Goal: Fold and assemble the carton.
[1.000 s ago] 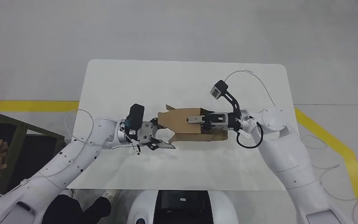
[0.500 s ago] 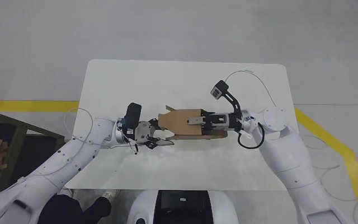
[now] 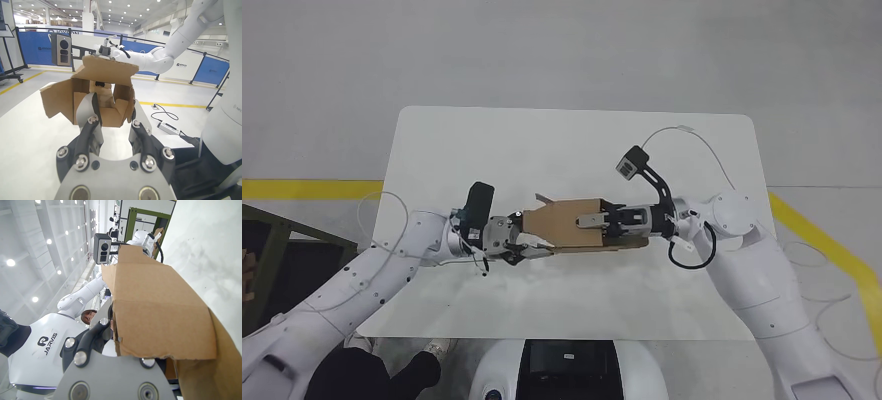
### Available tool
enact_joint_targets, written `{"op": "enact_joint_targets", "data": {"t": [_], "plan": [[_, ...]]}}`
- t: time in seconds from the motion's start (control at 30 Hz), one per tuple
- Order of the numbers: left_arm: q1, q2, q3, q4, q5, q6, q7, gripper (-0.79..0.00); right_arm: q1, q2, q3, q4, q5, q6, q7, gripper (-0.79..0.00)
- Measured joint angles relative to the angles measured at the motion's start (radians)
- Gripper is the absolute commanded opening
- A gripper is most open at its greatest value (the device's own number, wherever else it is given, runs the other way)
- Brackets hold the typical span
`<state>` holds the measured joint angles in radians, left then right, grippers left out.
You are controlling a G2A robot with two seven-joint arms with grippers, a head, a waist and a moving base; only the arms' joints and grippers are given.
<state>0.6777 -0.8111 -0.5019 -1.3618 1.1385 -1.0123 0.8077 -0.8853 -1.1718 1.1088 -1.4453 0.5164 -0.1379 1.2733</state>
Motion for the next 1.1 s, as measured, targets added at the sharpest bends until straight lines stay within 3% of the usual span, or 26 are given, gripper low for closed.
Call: {"op": "enact_joint_targets", "data": {"t": [0.37,0.9,1.1], "plan": [[-0.001,-0.003,-0.011,0.014,-0.012,0.0,0.0,-0.616,0.0,0.002,-0.007,-0.007,-0.001,-0.004,0.003,-0.785],[0.022,-0.015,-0.059,-0.022,0.039,0.0,-0.031,-0.693,0.004,0.005,-0.016,-0.01,0.0,-0.004,-0.007,-0.785],[0.035,-0.019,-0.079,-0.039,0.039,0.0,-0.062,-0.683,0.004,0.006,-0.016,-0.011,0.002,-0.003,-0.01,-0.785]]}}
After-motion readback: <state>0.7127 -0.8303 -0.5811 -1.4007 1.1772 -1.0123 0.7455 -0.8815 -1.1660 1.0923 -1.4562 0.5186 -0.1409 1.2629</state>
